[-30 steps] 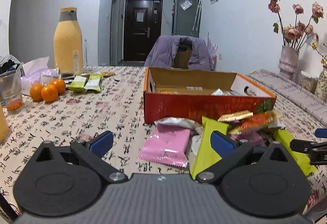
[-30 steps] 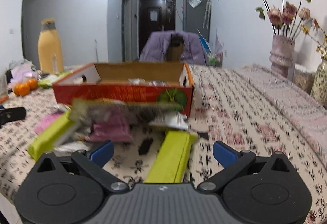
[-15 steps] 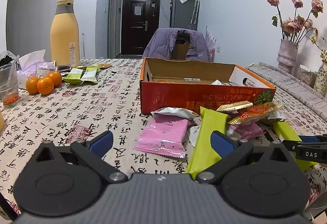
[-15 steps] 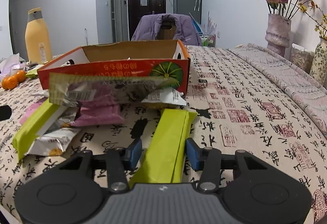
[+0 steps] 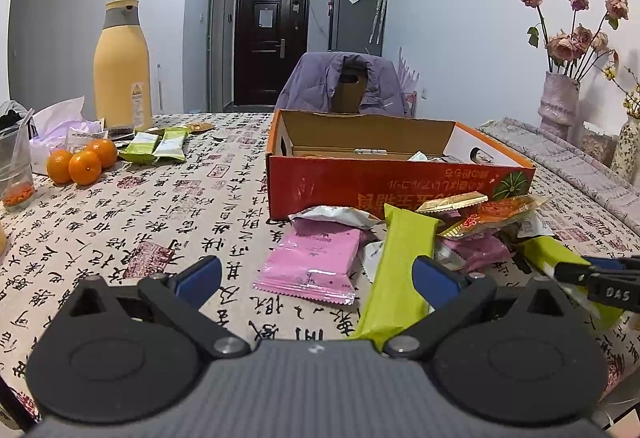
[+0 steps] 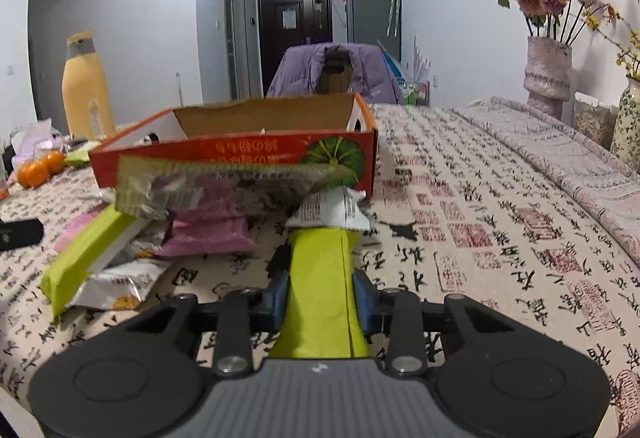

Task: Organize snacks
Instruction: 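Grasp a green snack bar with the right gripper while the left grasps another, then lift both green bars over the cardboard box and release them inside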

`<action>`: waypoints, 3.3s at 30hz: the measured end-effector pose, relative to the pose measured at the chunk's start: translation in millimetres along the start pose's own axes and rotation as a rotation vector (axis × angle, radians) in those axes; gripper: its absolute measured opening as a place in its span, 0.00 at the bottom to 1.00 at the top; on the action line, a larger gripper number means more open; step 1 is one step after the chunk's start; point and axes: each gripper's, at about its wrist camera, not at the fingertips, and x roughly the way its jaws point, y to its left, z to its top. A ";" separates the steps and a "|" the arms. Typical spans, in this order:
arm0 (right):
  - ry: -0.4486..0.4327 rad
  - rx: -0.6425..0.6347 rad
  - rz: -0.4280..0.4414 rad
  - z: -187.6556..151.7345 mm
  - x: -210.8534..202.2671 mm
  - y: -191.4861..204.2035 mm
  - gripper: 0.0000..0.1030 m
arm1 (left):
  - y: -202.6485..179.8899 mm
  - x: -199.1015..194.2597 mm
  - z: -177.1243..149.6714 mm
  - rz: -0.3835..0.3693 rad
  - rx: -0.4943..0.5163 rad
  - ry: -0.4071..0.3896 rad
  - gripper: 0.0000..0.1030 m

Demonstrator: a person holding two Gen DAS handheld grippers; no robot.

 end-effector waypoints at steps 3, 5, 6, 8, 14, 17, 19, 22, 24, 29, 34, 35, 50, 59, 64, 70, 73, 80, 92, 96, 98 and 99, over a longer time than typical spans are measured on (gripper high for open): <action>-0.037 0.004 0.005 3.6 -9.3 -2.1 0.31 | -1.7 0.7 0.8 -0.001 0.003 0.001 1.00; -0.051 0.005 0.008 5.2 -13.8 -4.0 0.31 | -3.6 2.1 1.0 -0.002 0.006 0.005 1.00; -0.055 0.009 0.010 5.5 -15.0 -5.1 0.31 | -4.8 2.8 1.1 -0.003 0.008 0.008 1.00; -0.058 0.017 0.013 5.3 -16.3 -7.7 0.32 | -7.3 3.4 0.8 -0.007 0.011 0.010 1.00; -0.062 0.034 0.023 3.1 -15.9 -13.2 0.32 | -15.8 6.0 1.8 -0.018 0.034 0.013 1.00; -0.086 0.039 0.023 4.0 -22.6 -16.1 0.32 | -20.0 10.1 2.5 -0.031 0.048 0.021 1.00; -0.101 0.043 0.021 5.1 -26.5 -18.9 0.31 | -24.0 13.5 2.3 -0.041 0.059 0.027 1.00; -0.120 0.053 0.015 7.2 -31.0 -24.1 0.32 | -31.7 19.6 2.5 -0.056 0.081 0.031 0.98; -0.126 0.058 0.013 8.5 -31.6 -26.6 0.31 | -37.1 25.1 2.9 -0.066 0.093 0.041 0.85; -0.134 0.063 0.018 10.5 -31.5 -30.7 0.32 | -49.6 40.7 3.3 -0.097 0.118 0.080 0.70; -0.139 0.064 0.029 11.9 -30.3 -31.1 0.31 | -56.0 53.8 2.6 -0.121 0.126 0.114 0.66; -0.141 0.064 0.031 12.3 -30.4 -30.8 0.32 | -55.7 55.7 2.3 -0.128 0.123 0.123 0.51; -0.163 0.068 0.037 14.1 -36.0 -31.9 0.31 | -46.8 33.4 7.5 -0.135 0.088 0.075 0.33; -0.202 0.066 0.034 22.2 -46.2 -30.9 0.32 | -41.5 14.7 25.0 -0.127 0.081 0.002 0.33; -0.222 0.061 0.037 31.4 -47.9 -28.4 0.32 | -41.8 10.7 35.1 -0.122 0.084 -0.030 0.33; -0.248 0.053 0.054 48.3 -41.6 -23.0 0.32 | -45.5 13.7 51.7 -0.120 0.090 -0.063 0.33; -0.263 0.050 0.061 59.9 -34.6 -20.0 0.32 | -47.7 18.6 62.4 -0.116 0.091 -0.079 0.33; -0.278 0.036 0.067 90.3 -7.5 -14.6 0.32 | -49.3 39.1 91.2 -0.107 0.080 -0.104 0.33; -0.261 0.006 0.082 147.8 58.8 -9.2 0.32 | -49.2 95.8 133.8 -0.079 0.027 -0.100 0.33; -0.241 0.006 0.095 163.4 84.3 -8.9 0.32 | -47.9 117.7 140.7 -0.068 0.007 -0.090 0.33; -0.227 0.005 0.099 169.5 96.0 -7.9 0.32 | -46.5 128.9 144.3 -0.063 -0.005 -0.089 0.33; -0.220 0.004 0.100 172.6 102.9 -7.6 0.32 | -45.8 133.1 145.5 -0.061 -0.011 -0.089 0.33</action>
